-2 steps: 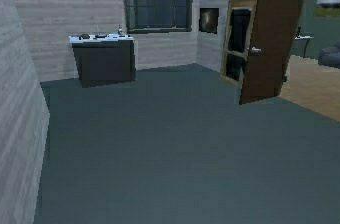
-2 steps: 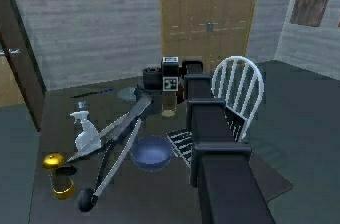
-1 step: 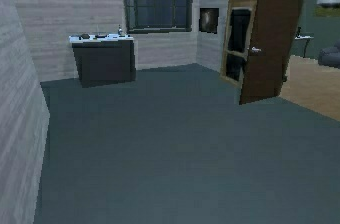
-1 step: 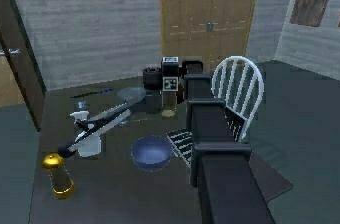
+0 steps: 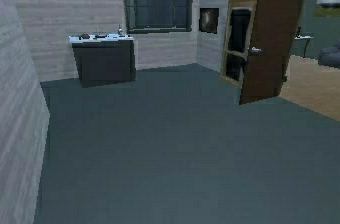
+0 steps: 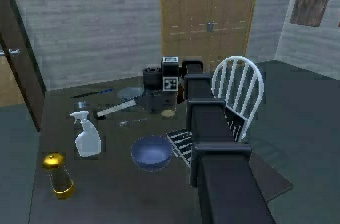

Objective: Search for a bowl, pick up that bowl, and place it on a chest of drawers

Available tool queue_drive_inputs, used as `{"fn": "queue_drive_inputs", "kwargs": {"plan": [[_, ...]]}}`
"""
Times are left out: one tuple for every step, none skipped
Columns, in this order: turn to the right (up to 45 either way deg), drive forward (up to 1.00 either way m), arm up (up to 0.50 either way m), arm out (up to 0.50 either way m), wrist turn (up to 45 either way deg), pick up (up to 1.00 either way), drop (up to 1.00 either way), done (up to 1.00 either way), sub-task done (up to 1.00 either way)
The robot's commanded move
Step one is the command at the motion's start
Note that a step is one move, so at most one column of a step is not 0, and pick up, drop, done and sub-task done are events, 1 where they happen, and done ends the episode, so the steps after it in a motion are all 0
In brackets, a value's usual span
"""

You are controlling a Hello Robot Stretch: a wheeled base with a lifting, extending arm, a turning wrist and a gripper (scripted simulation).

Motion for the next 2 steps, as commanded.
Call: {"fn": "queue_drive_inputs", "kwargs": {"plan": [[0.0, 0.00, 0.00, 0.00, 30.0, 0.00, 0.00, 0.00, 0.00], [0.0, 0.00, -0.30, 0.00, 0.0, 0.00, 0.00, 0.00, 0.00]]}}
